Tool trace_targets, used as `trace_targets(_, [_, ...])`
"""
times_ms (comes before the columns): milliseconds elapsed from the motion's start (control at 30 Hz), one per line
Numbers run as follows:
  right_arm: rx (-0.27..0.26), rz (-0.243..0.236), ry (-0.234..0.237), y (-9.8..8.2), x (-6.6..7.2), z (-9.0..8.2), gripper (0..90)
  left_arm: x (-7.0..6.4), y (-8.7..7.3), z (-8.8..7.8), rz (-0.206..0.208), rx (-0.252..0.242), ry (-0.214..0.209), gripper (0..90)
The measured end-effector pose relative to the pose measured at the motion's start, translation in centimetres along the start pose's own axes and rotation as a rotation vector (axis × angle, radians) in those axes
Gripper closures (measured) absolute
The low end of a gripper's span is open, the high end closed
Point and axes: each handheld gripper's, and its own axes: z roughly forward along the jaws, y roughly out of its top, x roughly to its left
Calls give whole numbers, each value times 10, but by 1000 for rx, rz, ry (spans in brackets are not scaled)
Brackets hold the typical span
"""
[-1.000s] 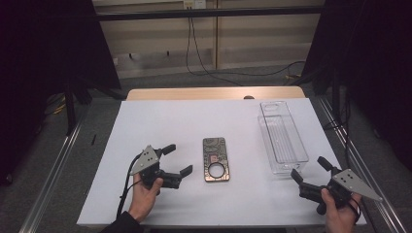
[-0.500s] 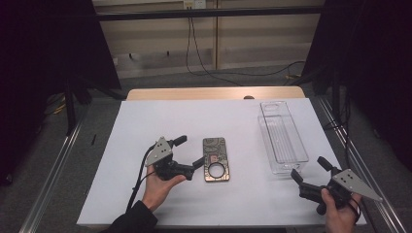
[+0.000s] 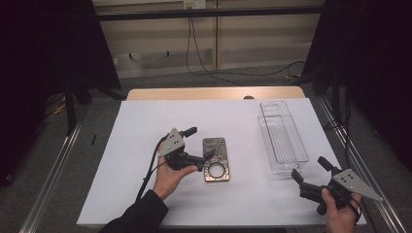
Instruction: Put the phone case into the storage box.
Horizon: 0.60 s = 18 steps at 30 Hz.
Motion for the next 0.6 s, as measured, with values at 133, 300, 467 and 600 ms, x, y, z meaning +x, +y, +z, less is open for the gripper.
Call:
trace_targets(133, [1, 1, 0, 0, 0, 0, 0, 4, 4, 8, -10, -1, -8, 17])
trace_targets(300, [0, 1, 1, 0, 0, 0, 0, 8, 8, 17, -13, -9, -11, 14])
trace_targets(467, [-1, 0, 3, 0, 0, 0, 0, 12, 13, 23, -2, -7, -6, 24])
trace_targets(600, [-1, 0, 3, 0, 0, 0, 0, 16, 16, 30, -14, -4, -19, 36])
